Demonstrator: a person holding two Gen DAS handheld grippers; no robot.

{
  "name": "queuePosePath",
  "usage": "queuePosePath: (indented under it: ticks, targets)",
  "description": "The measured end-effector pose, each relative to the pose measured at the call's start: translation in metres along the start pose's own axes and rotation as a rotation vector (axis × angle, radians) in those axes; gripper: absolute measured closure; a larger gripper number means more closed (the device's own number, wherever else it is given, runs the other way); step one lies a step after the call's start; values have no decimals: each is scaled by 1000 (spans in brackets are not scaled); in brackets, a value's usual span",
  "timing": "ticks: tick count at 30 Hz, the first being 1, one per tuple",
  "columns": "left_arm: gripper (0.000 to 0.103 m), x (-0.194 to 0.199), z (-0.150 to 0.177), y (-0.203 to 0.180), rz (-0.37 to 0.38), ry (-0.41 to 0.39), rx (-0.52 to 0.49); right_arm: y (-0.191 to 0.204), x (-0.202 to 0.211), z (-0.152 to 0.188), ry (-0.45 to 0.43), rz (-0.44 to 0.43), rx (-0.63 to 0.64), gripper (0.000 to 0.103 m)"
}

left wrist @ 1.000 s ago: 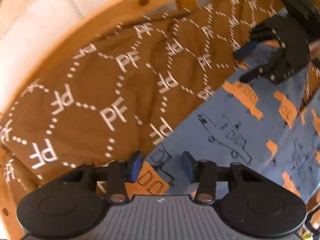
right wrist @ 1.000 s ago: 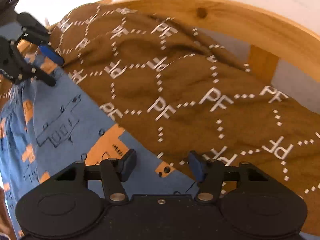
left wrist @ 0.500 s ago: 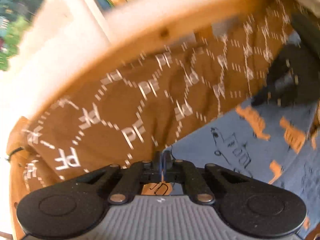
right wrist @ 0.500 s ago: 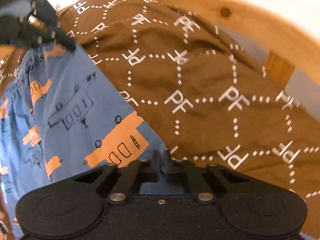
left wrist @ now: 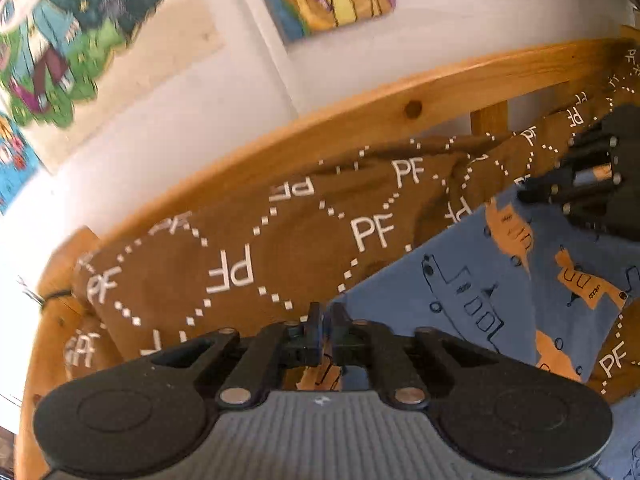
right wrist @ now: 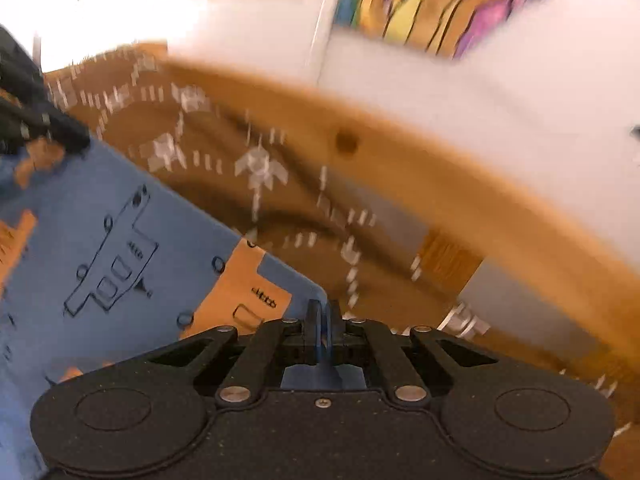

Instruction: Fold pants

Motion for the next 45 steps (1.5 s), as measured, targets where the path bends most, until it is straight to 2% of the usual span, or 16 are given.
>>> queuePosePath:
  ticks: [1,2,3,4,5,7,11,15,19,21,23,25,26,32,37,45]
  targets:
    - [76,1,1,5,10,4,9,2,-4,3,13,-7,5,97]
    - [53,4,2,11,24,6,18,3,-6,4,16,-12,12,89]
    - [41,8,2,16,36,3,27,1,-5,4,12,-20,15,83]
    - [28,16,3,23,48,-6,34,-2,-3,3,6,-42,11,66]
    - [26,23,3,30,53,-27,43,-7,-1,2,5,-61,1,40]
    - [21,35,4,38,65,-51,48,-15,2,0,-7,-60,-23,15]
    - [13,44,8,44,123,-54,10,-17,4,1,-19,-97,-23,14]
    - [13,25,12,32,168,54,-37,-9,-7,-1,28,-134,32,12]
    - [17,11,13,32,170,130,24,7,-22,-2,68,-79,87,26]
    - [34,9,12,37,176,134,74,11,-27,-3,79,-70,102,41]
    - [75,7,12,42,194,159,123,14,-27,-2,81,-63,112,73]
    - [92,2,10,46,232,181,158,13,-23,-2,87,-76,109,99]
    - [95,4,11,45,226,174,159,14,-20,-1,89,-83,109,102]
    - [99,34,18,22,125,77,28,16,28,7,-10,-32,107,103]
    - [99,80,30,-2,67,-74,-102,26,94,22,-128,45,135,103]
    - [99,139,98,-60,-17,-262,-425,81,200,107,-207,148,148,103]
Point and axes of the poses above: each gripper's, at about its wrist camera, not at the fingertips, and x roughly against the way its jaws point, y to its left, z to its underside, the point moved 1 cm from there along -x, roughly the way its jaws point, and after that the axes turned 4 degrees about z, right-handed, at the moved point
